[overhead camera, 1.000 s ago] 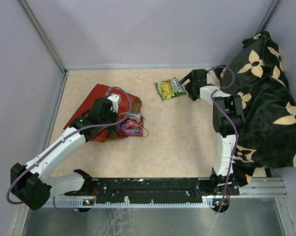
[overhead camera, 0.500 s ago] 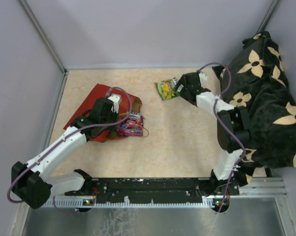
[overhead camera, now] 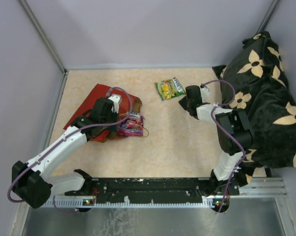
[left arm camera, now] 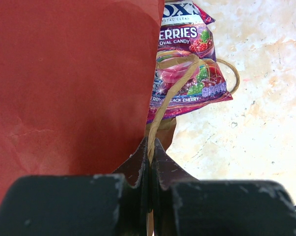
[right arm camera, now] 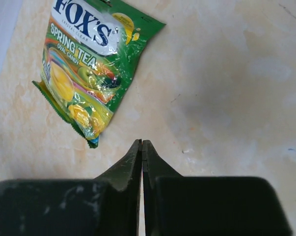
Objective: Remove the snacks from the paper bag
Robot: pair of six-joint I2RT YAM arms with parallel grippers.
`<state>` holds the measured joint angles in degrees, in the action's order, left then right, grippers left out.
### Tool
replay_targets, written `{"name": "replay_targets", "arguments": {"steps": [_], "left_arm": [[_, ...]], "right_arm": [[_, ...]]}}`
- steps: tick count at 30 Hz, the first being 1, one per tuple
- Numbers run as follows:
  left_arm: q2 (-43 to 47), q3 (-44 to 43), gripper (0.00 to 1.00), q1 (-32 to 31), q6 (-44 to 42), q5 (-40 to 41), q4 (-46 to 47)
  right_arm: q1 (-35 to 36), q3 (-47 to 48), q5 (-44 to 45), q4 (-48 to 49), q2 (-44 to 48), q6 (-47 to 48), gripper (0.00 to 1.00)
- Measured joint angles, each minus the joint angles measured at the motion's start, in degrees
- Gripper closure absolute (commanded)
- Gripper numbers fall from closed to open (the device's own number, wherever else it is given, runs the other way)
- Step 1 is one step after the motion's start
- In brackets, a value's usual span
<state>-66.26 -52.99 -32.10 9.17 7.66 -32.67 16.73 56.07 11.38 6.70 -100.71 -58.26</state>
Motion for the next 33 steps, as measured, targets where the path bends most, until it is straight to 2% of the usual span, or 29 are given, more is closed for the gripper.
{"name": "replay_targets", "arguments": {"steps": [3,14,17,21,23,25,27,28,29,32,33], "left_arm": [[0.0,0.0,0.96,0.0,0.0,0.0,0.0],[0.0,0.0,0.96,0.0,0.0,0.1,0.0],[0.0,0.0,0.96,0.0,0.0,0.2,0.0],[0.0,0.0,0.96,0.0,0.0,0.4,-0.1],[0.1,0.0,0.96,0.0,0.0,0.5,-0.2],[0.3,0.0,0.96,0.0,0.0,0.5,-0.3],[0.5,0.0,0.96,0.0,0.0,0.5,-0.3],[0.7,0.1,0.96,0.0,0.0,0.6,-0.3],[0.8,0.1,0.96,0.0,0.0,0.6,-0.3],[0.8,0.1,0.96,0.0,0.0,0.6,-0.3],[0.8,0.1,0.96,0.0,0.0,0.6,-0.3]], "right_arm": [[-0.2,2.3,0.5,0.5,-3.4,-1.8,1.0],[-3.2,20.5,0.7,-5.2,-19.1,-4.8,1.0],[-3.6,29.2,1.1,-8.5,-23.5,-3.7,1.0],[-4.0,48.8,0.2,-12.5,-32.1,-0.8,1.0],[-4.0,59.7,-2.1,-13.9,-36.7,1.4,0.88],[-4.0,69.7,-4.3,-16.8,-40.2,3.8,0.57],[-3.5,73.4,-4.8,-18.5,-40.3,6.9,0.27],[-2.9,72.9,-3.9,-18.9,-39.2,8.8,0.17],[-2.2,71.6,-2.3,-19.2,-37.8,10.0,0.12],[2.0,65.0,4.5,-21.4,-32.6,14.0,0.09],[4.0,63.6,7.3,-22.6,-31.6,14.7,0.03]]}}
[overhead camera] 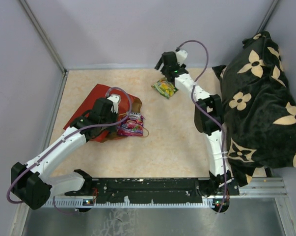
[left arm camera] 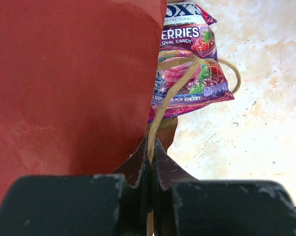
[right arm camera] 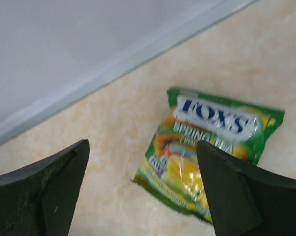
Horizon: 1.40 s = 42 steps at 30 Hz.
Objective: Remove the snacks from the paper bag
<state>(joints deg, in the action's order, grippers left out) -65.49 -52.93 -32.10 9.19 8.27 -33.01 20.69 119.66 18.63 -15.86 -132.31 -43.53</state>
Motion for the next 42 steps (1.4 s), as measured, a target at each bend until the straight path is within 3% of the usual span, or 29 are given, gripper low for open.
{"name": "replay_targets", "arguments": {"steps": [4,11,16,20,23,27,29,35,42], "left_arm": [[0.0,0.0,0.96,0.0,0.0,0.0,0.0],[0.0,0.0,0.96,0.0,0.0,0.0,0.0],[0.0,0.0,0.96,0.0,0.0,0.0,0.0],[0.0,0.0,0.96,0.0,0.0,0.0,0.0],[-0.1,0.0,0.96,0.0,0.0,0.0,0.0],[-0.4,0.0,0.96,0.0,0.0,0.0,0.0],[-0.7,0.0,0.96,0.0,0.0,0.0,0.0],[-1.7,0.0,0.96,0.0,0.0,0.0,0.0],[-5.0,-0.2,0.98,0.0,0.0,-0.8,-0.3]], "right_arm": [[7.3,-1.0,10.2,-5.5,0.1,0.4,0.01],[11.2,14.3,23.5,-21.6,-10.8,-3.2,0.01],[9.9,8.1,26.5,-22.6,-11.4,-2.8,0.01],[9.2,0.1,26.3,-15.4,-10.0,-0.8,0.01],[8.5,-11.3,21.0,-7.6,-3.5,5.2,0.01],[5.1,-25.1,3.4,1.5,5.2,17.5,0.01],[1.8,-26.6,-3.5,1.5,6.6,22.6,0.01],[-9.9,-22.2,-18.5,-5.7,7.1,38.0,0.01],[-19.3,-13.4,-20.5,-11.7,7.3,46.1,0.01]]}}
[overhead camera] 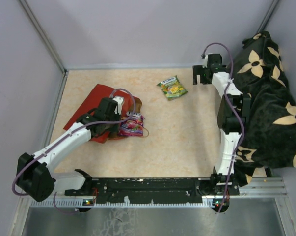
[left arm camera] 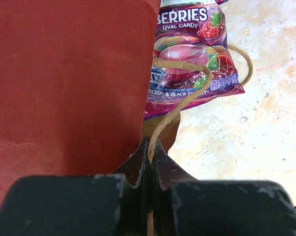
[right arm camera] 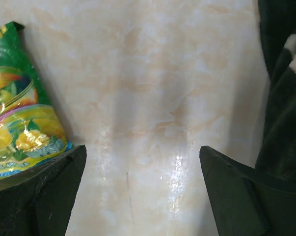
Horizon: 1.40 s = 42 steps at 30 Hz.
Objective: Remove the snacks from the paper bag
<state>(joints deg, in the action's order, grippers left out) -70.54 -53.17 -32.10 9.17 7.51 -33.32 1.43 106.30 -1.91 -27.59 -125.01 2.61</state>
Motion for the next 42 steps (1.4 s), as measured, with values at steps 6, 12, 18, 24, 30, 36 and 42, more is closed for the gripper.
{"name": "replay_targets", "arguments": {"steps": [6,12,18,24,30,36,42], "left_arm": [[-0.3,-0.3,0.98,0.0,0.0,-0.1,-0.2],[-0.3,-0.3,0.97,0.0,0.1,0.0,-0.2],[-0.3,-0.3,0.97,0.0,0.1,0.2,-0.2],[-0.3,-0.3,0.98,0.0,0.0,0.4,-0.2],[-0.3,-0.3,0.98,0.0,0.0,0.4,-0.2],[-0.3,-0.3,0.98,0.0,0.0,0.4,-0.2],[-0.3,-0.3,0.98,0.0,0.0,0.4,-0.2]], "right_arm": [[4.5,-8.7,-4.3,6.3,7.9,2.5,0.01],[15.6,-6.0,-5.6,11.1,7.8,4.7,0.04],[17.7,-6.0,-5.8,14.8,2.6,4.2,0.16],[16.7,-8.5,-2.9,15.6,-3.0,3.4,0.18],[15.5,-11.0,-1.9,20.0,-3.0,2.6,0.18],[10.2,-11.3,0.8,20.4,-2.7,-0.9,0.17],[3.3,-6.9,4.7,13.7,-3.2,-5.4,0.16]]}}
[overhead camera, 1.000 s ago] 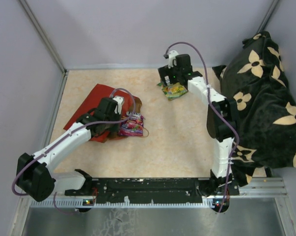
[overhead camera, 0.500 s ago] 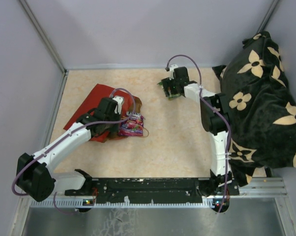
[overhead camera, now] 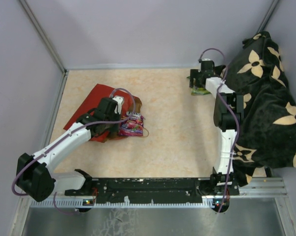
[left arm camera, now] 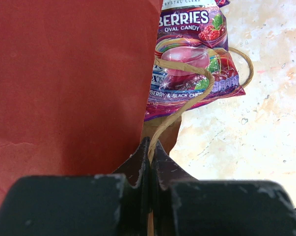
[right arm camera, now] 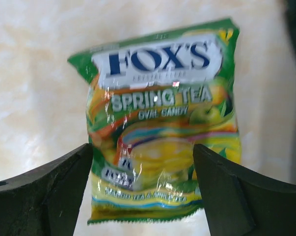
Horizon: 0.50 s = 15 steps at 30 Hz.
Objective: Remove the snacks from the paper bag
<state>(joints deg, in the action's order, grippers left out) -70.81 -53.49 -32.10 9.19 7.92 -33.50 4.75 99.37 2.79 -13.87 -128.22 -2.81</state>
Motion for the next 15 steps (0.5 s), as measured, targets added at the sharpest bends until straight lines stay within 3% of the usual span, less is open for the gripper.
{"name": "replay_targets", "arguments": {"steps": [5,12,15], "left_arm": [[0.0,-0.2,0.98,0.0,0.0,0.0,-0.2],[0.0,-2.2,0.97,0.0,-0.1,1.2,-1.1],[0.0,-2.3,0.97,0.0,-0.1,2.0,-1.4]], "right_arm": [[-3.3,10.8,-0.4,-4.2,-5.1,0.9,0.14],[-2.8,31.7,-3.3,-10.7,-15.5,3.7,0.14],[-2.4,33.7,-3.6,-12.6,-16.3,3.7,0.14]]}}
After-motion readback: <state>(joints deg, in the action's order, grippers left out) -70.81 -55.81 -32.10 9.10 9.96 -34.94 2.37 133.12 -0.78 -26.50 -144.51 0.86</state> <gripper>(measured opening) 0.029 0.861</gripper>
